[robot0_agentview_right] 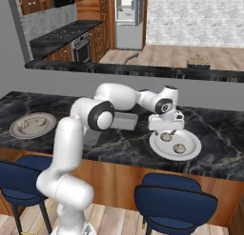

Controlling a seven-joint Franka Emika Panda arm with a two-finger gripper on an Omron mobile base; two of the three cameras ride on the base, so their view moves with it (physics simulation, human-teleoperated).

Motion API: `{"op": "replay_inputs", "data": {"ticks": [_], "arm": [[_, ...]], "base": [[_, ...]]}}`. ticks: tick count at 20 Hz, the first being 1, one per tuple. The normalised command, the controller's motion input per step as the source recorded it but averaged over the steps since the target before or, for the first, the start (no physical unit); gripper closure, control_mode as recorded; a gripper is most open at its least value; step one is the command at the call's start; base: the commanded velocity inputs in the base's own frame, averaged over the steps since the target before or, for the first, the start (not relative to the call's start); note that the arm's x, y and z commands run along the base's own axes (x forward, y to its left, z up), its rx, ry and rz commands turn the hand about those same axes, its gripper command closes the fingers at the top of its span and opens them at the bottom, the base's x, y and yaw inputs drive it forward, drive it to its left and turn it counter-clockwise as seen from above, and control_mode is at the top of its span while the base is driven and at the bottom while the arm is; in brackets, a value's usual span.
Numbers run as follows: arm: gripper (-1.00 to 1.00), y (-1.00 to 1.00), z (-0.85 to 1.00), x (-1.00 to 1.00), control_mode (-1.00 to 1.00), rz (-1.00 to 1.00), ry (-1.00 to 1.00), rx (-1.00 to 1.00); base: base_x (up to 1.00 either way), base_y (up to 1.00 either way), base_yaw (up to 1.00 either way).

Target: Place two dumplings into each of the tupperware containers and then place the containers in the fridge.

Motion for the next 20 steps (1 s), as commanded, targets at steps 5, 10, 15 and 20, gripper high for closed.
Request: {"op": "replay_inputs", "data": {"ticks": [5,10,15,20], "arm": [[-1.0,-0.15,-0.3,0.22,-1.0,0.0,0.0,0.0],[-1.0,-0.04,-0.32,0.18,-1.0,0.0,0.0,0.0],[-1.0,0.0,-0.4,0.06,-1.0,-0.01,0.0,0.0],[1.0,-0.02,-0.34,0.03,-1.0,-0.01,0.0,0.0]], "base": [[0.0,0.0,0.0],[0.0,0.0,0.0],[0.0,0.0,0.0],[0.0,0.0,0.0]]}}
